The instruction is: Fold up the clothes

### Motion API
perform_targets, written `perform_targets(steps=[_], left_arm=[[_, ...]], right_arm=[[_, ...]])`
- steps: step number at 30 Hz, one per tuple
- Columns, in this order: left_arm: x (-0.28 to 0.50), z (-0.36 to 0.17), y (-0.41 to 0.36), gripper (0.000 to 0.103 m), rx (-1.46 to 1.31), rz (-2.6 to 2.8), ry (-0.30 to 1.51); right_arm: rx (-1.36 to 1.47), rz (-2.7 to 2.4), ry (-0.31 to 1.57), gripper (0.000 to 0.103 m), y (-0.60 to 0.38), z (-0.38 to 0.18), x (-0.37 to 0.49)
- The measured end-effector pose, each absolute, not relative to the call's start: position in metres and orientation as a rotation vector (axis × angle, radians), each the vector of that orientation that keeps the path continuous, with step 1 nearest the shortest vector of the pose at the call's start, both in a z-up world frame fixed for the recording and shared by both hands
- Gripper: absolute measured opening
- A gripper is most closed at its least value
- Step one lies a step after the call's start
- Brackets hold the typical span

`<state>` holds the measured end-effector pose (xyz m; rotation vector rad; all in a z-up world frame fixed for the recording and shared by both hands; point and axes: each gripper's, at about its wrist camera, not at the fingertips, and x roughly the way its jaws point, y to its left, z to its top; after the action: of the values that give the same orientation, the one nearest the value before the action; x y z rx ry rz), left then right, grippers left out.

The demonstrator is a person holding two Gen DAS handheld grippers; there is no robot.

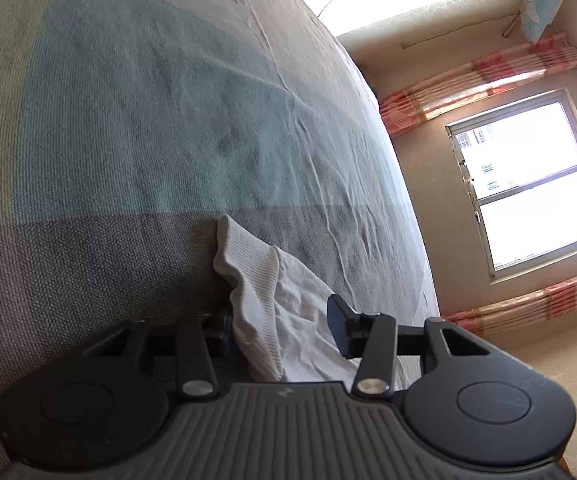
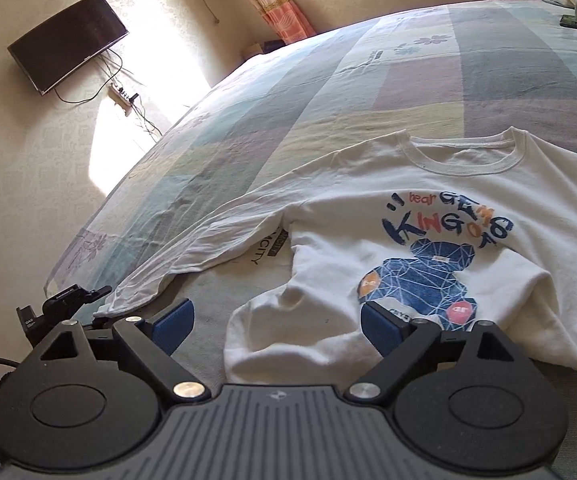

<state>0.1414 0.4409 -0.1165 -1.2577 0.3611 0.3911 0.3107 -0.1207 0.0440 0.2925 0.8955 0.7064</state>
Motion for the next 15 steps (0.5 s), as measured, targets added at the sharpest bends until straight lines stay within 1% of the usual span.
perform_targets(steps=[6,7,8,9,10,12,14,15], left_arm=[[0.144,-0.120,0.446,0.046,-1.238,0.375,0.347],[0.146,-0.121,0.447,0.044,-1.231,0.376,0.347],[0.147,-0.121,0.447,0.039,-1.219,0.385,0.357],[0.147,-0.122,0.446,0.021,-1.198,0.421,0.383],[0.146,-0.123,0.446,0.010,-1.175,0.460,0.411],[0.139,-0.128,0.444,0.010,-1.221,0.457,0.368],[0.148,-0.116,0.442,0.010,-1.156,0.479,0.408],[0.153,-0.110,0.442,0.007,-1.120,0.490,0.430]], right_arm=[[0.205,0.788,0.938,0.095,-0.082,0.040,0.306],[0.206,0.787,0.939,0.095,-0.082,0.040,0.307],[0.210,0.785,0.939,0.095,-0.082,0.040,0.307],[0.216,0.777,0.941,0.095,-0.084,0.039,0.308],[0.222,0.767,0.943,0.095,-0.086,0.039,0.309],[0.232,0.747,0.947,0.095,-0.089,0.037,0.310],[0.235,0.730,0.948,0.095,-0.093,0.037,0.309],[0.236,0.722,0.948,0.095,-0.095,0.036,0.309]])
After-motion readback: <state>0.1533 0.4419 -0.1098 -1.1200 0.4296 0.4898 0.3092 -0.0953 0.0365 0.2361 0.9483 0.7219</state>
